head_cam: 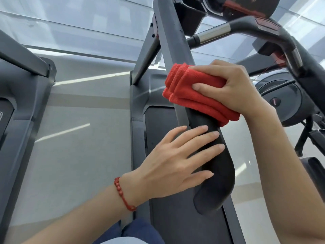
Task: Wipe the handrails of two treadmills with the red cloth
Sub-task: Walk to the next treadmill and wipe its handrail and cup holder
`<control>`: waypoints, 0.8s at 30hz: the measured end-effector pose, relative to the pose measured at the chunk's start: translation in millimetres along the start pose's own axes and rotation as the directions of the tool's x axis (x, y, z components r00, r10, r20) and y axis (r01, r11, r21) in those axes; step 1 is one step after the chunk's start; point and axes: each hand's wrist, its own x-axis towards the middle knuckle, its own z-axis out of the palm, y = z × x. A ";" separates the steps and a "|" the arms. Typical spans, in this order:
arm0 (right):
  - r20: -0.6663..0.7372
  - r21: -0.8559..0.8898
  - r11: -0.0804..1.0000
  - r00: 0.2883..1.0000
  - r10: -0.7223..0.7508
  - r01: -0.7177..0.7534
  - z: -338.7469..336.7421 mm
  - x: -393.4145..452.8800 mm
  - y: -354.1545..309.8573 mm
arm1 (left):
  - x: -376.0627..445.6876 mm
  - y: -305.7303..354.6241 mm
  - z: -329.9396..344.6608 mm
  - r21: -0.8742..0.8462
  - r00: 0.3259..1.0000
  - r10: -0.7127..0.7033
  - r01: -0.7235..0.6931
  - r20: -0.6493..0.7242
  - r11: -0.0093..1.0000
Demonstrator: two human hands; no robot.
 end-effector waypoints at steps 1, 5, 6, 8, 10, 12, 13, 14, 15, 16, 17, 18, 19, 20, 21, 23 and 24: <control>-0.006 -0.004 1.000 1.000 -0.010 0.010 0.0 -1.9 0.6 | 3.7 -4.4 -0.4 0.000 1.000 -0.009 0.009 -0.001 1.000; 0.006 -0.006 0.999 0.999 -0.033 0.033 -0.7 1.7 6.1 | 17.1 -21.6 1.0 0.016 1.000 -0.023 0.023 0.012 1.000; 0.007 0.004 1.000 1.000 -0.030 0.030 0.0 5.4 7.7 | 18.7 -25.0 2.4 0.021 1.000 -0.023 0.023 0.012 1.000; 0.001 0.016 1.000 1.000 -0.024 0.024 1.7 16.4 11.7 | 20.1 -29.1 5.0 0.011 1.000 -0.031 0.031 0.001 0.999; -0.012 0.014 1.000 1.000 -0.017 0.017 3.3 31.7 16.5 | 20.8 -30.9 7.1 -0.014 0.999 -0.035 0.034 -0.017 0.999; -0.027 0.016 1.000 1.000 -0.010 0.010 4.3 47.1 22.2 | 21.4 -31.3 7.8 -0.040 0.999 -0.032 0.031 -0.024 0.999; -0.034 0.022 1.000 0.999 -0.005 0.006 4.7 52.5 25.1 | 21.9 -31.7 7.2 -0.051 0.999 -0.026 0.025 -0.020 0.998; -0.039 0.026 1.000 0.999 -0.003 0.004 5.3 55.8 27.7 | 23.0 -32.6 6.3 -0.056 1.000 -0.018 0.017 -0.016 0.998; -0.041 0.027 1.000 0.999 -0.005 0.006 5.9 56.3 29.9 | 24.5 -34.1 5.2 -0.055 1.000 -0.011 0.010 -0.013 0.998; -0.042 0.028 1.000 0.999 -0.008 0.009 6.4 54.8 31.4 | 26.3 -36.6 4.3 -0.051 1.000 -0.009 0.008 -0.014 0.999; -0.039 0.037 0.999 0.999 -0.011 0.013 6.2 52.3 32.6 | 28.5 -39.5 3.8 -0.047 1.000 -0.014 0.013 -0.022 0.999; -0.030 0.058 0.998 0.999 -0.018 0.020 5.6 49.4 33.7 | 31.0 -43.1 3.6 -0.042 0.999 -0.025 0.023 -0.033 0.999; -0.016 0.082 0.996 0.999 -0.030 0.031 4.8 47.1 35.1 | 33.7 -46.7 3.5 -0.035 0.999 -0.035 0.033 -0.041 0.999; -0.001 0.100 0.994 0.999 -0.045 0.045 3.8 45.9 36.6 | 36.4 -50.4 3.6 -0.026 0.998 -0.041 0.040 -0.045 0.999; 0.011 0.111 0.992 0.998 -0.058 0.056 3.4 46.3 37.8 | 38.8 -53.8 3.8 -0.014 0.998 -0.043 0.042 -0.043 0.999; 0.018 0.122 0.991 0.998 -0.064 0.061 4.2 51.7 39.1 | 42.1 -59.3 5.0 0.003 0.998 -0.041 0.041 -0.037 0.999; 0.011 0.118 0.991 0.998 -0.061 0.059 5.1 56.5 39.6 | 42.8 -61.1 6.0 0.005 0.998 -0.043 0.043 -0.037 0.999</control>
